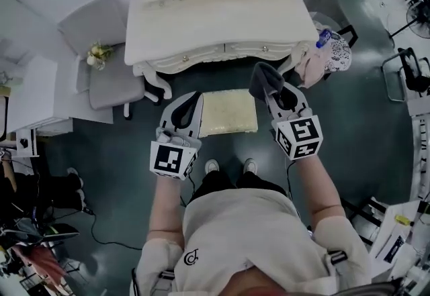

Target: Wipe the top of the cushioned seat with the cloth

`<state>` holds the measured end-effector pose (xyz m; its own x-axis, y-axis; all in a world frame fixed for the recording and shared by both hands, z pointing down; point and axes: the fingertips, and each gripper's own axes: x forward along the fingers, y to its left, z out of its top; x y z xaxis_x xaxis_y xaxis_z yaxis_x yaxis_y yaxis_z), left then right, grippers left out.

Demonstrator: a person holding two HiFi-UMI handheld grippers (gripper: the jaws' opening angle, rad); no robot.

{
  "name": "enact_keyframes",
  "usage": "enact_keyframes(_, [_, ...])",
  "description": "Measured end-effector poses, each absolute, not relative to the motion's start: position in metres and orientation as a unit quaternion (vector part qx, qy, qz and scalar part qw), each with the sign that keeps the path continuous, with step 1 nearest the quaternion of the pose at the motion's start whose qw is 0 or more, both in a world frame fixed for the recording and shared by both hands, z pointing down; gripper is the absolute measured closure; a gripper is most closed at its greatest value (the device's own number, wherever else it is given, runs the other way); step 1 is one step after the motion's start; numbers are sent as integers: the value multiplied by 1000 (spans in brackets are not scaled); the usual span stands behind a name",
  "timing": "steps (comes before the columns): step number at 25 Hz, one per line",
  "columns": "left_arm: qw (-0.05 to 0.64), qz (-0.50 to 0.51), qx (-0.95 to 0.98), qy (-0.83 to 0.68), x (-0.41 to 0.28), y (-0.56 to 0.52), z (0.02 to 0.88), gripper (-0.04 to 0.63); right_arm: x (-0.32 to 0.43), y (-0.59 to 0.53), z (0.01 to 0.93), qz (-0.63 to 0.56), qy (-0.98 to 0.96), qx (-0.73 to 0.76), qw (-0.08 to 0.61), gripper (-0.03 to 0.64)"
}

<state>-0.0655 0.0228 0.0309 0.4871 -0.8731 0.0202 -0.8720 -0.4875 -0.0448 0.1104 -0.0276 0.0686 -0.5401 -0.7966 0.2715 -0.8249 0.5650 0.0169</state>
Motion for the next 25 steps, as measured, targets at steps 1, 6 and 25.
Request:
enact_keyframes(1, [21, -14, -862, 507, -66, 23, 19, 581, 110, -26, 54, 44, -877, 464, 116, 538])
enact_keyframes(6, [44, -13, -853, 520, -75, 26, -22, 581, 110, -22, 0, -5, -878, 474, 65, 538])
enact_keyframes(25, [44, -26, -847, 530, -86, 40, -31, 581, 97, -1, -22, -53, -894, 443, 36, 548])
